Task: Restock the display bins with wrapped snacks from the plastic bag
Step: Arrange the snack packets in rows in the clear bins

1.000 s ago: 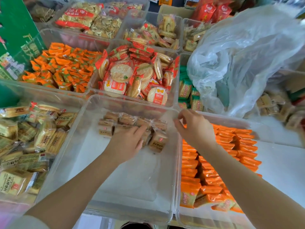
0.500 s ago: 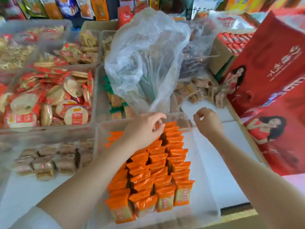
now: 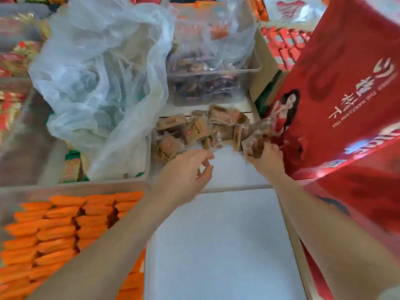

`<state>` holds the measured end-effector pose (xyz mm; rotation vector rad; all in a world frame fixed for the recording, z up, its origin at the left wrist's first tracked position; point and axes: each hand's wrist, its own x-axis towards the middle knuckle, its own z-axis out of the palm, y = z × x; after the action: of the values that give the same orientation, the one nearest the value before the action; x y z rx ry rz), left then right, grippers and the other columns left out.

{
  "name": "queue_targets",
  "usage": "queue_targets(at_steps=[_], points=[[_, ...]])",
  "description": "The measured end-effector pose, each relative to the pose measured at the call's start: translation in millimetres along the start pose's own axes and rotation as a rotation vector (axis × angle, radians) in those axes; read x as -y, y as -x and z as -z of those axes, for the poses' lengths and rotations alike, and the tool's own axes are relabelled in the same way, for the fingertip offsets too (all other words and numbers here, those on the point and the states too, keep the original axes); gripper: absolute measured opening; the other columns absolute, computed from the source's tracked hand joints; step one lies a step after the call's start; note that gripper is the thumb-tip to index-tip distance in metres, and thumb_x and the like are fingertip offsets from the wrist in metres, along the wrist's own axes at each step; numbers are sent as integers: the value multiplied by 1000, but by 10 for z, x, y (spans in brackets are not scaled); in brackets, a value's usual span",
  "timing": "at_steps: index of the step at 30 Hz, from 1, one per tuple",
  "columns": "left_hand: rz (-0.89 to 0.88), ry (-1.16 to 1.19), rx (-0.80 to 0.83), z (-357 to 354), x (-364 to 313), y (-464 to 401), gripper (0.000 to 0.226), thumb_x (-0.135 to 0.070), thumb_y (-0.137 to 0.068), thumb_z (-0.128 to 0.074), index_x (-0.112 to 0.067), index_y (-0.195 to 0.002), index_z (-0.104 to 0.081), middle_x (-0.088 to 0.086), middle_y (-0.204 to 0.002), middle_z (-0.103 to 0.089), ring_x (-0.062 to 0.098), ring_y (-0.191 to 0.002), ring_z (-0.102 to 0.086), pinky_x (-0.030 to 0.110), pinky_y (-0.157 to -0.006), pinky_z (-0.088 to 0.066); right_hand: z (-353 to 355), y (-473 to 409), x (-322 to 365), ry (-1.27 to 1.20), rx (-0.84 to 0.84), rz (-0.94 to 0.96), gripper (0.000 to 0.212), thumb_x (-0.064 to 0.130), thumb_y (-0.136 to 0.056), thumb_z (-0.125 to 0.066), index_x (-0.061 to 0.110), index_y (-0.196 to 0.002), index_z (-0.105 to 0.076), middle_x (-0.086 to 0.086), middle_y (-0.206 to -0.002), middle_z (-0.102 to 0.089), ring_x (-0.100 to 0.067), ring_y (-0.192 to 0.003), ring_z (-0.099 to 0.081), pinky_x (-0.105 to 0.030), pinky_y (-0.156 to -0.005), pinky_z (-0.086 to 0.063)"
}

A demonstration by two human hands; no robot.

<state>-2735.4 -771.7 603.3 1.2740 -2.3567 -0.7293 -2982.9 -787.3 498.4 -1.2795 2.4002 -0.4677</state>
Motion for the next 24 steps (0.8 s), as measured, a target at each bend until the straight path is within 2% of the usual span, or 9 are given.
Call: queue_targets(at_steps=[2,5,8,11,14,17,19,21,24], points=[[69,-52,50,-185,36,-177,31,-26,-92,-52,-20,-122,-55,-6,-109,-59,13,-84,-56,33,-80,-48,-32,-46,-45,13,-14,20,64,49,-76,-69,3,-117,-52,-20,-122,-52,-40,-113,-47,-43,-95,-38],[173,-128,99,-451,139,-453,36,-24,-92,-51,-15,-127,-47,3,-125,-49,22,-103,-53,35,-83,-47,43,43,-35,-280,-43,5,55,43,-68,-73,8,-107,-58,-13,-108,-61,-30,-103,-55,-35,-84,-44],[155,-308,6,-656,240,-759,38,-18,-90,-51,-11,-127,-45,9,-130,-43,29,-116,-44,40,-89,-43,232,285,19,-611,-34,-35,35,28,-74,-75,13,-100,-58,-1,-95,-64,-18,-88,-60,-22,-71,-38],[183,-433,-133,-730,319,-1093,50,-15,-88,-53,-10,-135,-38,13,-141,-35,31,-128,-34,39,-101,-34,441,544,120,-953,89,-36,33,11,-86,-64,20,-115,-51,8,-94,-62,-6,-83,-59,-17,-71,-42],[301,-398,-157,-730,419,-1334,56,-12,-88,-52,-7,-139,-29,14,-141,-37,30,-128,-34,38,-104,-31,528,650,166,-1172,297,-94,24,16,-91,-57,21,-114,-55,4,-89,-64,-11,-79,-58,-24,-65,-41],[453,-325,8,-683,532,-1435,69,-19,-87,-61,-7,-142,-22,16,-138,-40,32,-127,-39,43,-100,-36,580,733,186,-1324,431,-130,15,24,-80,-58,26,-86,-71,3,-79,-67,-12,-73,-58,-26,-62,-39],[440,-381,65,-627,526,-1421,65,-29,-84,-66,-7,-135,-31,15,-132,-47,32,-120,-46,43,-93,-40,590,766,171,-1398,472,-151,31,20,-88,-50,29,-74,-75,6,-75,-69,-11,-70,-61,-29,-65,-39],[372,-399,59,-548,428,-1320,57,-38,-81,-67,-10,-123,-41,11,-123,-53,29,-111,-52,41,-87,-44,624,807,159,-1454,469,-182,34,18,-94,-39,20,-86,-72,2,-78,-71,-14,-71,-65,-32,-69,-40],[270,-150,-49,-381,143,-974,56,-47,-76,-68,-19,-119,-46,0,-113,-54,18,-97,-54,36,-80,-50,718,881,209,-1483,448,-193,42,34,-86,-43,8,-114,-61,-8,-98,-69,-20,-83,-63,-36,-75,-45]])
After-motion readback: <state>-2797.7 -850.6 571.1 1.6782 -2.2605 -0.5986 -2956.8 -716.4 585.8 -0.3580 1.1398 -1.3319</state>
